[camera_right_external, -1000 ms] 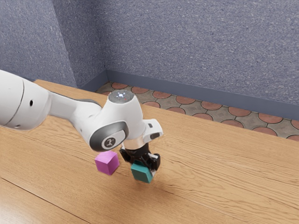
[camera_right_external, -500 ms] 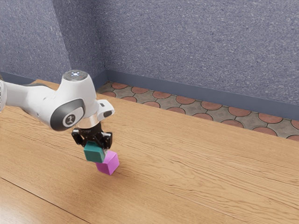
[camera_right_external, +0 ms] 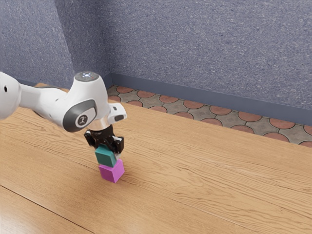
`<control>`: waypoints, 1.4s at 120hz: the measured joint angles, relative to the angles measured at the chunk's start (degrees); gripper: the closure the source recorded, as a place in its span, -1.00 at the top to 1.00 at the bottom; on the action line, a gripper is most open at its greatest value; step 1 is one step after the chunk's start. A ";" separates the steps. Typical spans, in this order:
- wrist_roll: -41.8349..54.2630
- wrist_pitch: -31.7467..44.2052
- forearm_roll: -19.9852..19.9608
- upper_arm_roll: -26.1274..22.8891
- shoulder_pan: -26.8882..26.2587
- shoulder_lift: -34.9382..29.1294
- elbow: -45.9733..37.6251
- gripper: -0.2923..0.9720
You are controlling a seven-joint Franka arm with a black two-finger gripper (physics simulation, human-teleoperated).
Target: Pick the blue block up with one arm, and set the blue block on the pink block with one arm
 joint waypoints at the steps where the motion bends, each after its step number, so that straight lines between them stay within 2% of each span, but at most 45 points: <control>1: 0.13 0.05 -0.02 0.00 0.04 0.00 0.00 0.05; 90: 6.56 2.28 -0.64 0.01 0.71 1.13 -0.69 0.05; 114: 7.66 2.32 -0.86 0.00 0.41 0.82 -0.70 0.34; 133: 7.88 0.41 -0.54 0.00 0.35 -13.44 0.63 0.44; 140: 4.60 -0.45 -3.62 0.01 -1.05 -14.78 5.89 0.47; 144: 1.10 -2.82 -5.06 0.04 -2.80 -15.01 11.38 0.48; 148: -3.28 -8.84 -5.78 0.78 -4.72 -14.07 21.90 0.49; 154: -9.95 -18.86 -6.32 6.54 -11.28 -13.02 32.89 0.49; 160: -16.03 -26.61 -6.67 10.81 -15.05 -12.63 36.22 0.50; 168: -23.34 -34.11 -7.11 12.80 -16.82 -14.13 33.24 0.51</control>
